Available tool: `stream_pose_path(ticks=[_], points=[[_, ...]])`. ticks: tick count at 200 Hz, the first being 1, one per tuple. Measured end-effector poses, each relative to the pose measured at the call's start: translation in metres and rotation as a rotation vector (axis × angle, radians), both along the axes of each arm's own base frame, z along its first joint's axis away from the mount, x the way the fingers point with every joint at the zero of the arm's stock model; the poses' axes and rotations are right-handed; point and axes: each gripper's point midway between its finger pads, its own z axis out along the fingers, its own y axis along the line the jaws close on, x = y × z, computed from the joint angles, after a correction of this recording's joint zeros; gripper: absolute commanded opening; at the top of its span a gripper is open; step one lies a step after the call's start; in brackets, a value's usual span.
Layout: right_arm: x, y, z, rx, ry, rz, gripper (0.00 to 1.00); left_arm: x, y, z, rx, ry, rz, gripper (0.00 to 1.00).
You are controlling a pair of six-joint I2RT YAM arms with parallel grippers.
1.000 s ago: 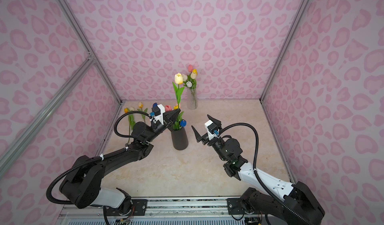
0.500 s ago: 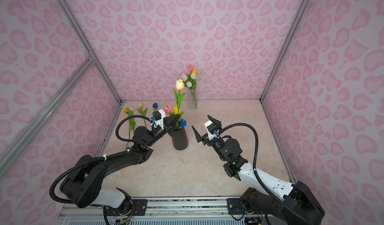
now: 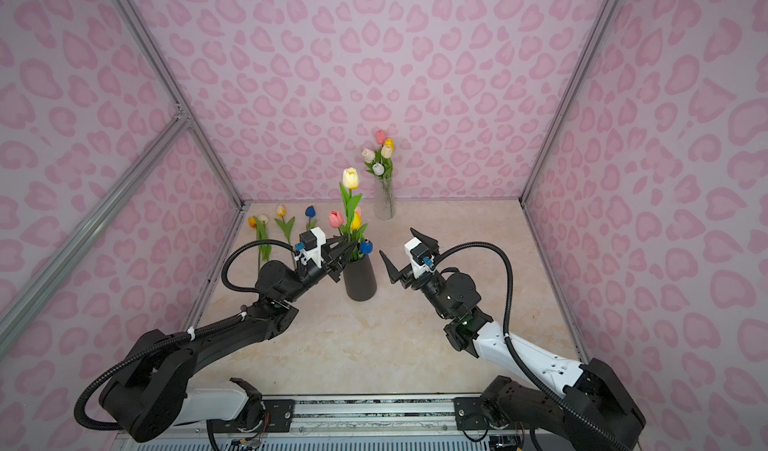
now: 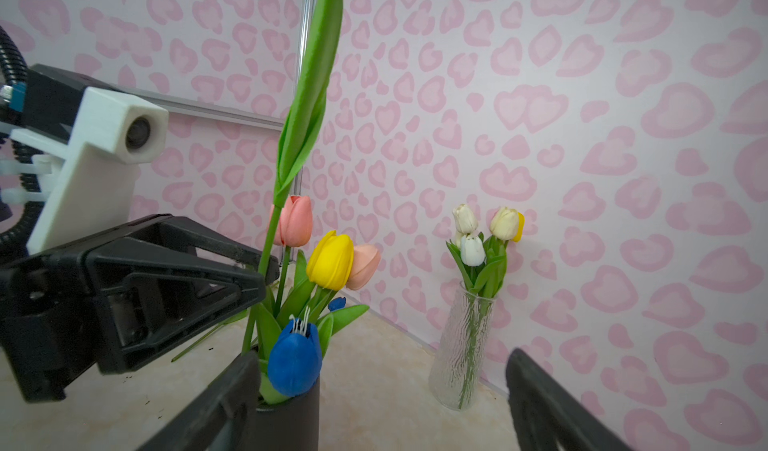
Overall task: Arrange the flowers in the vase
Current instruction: 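Carry the cream tulip over the black cup and lower its stem in, then open the left gripper and move it back toward the loose tulips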
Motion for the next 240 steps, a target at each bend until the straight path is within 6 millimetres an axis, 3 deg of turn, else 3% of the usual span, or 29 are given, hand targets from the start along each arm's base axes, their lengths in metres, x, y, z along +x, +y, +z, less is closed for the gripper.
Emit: stream_pose_path(ticks=[54, 131, 160, 183, 214, 240], points=[[0.001, 0.005, -0.002, -0.006, 0.011, 0.013, 0.92, 0.001, 0.004, -0.04, 0.089, 0.088, 0.038, 0.26], [0.003, 0.009, -0.002, -0.014, 0.016, 0.021, 0.92, -0.003, 0.021, -0.026, 0.112, 0.096, 0.114, 0.34], [0.005, 0.01, -0.005, -0.019, 0.023, 0.021, 0.92, 0.004, 0.03, -0.04, 0.181, 0.145, 0.18, 0.44], [0.006, 0.011, -0.007, -0.022, 0.026, 0.021, 0.92, 0.007, 0.044, -0.056, 0.229, 0.182, 0.247, 0.45], [0.006, 0.012, -0.009, -0.025, 0.029, 0.021, 0.92, 0.015, 0.068, -0.053, 0.232, 0.177, 0.334, 0.47], [0.006, 0.011, -0.008, -0.025, 0.027, 0.021, 0.92, 0.034, 0.105, -0.052, 0.211, 0.209, 0.437, 0.48]])
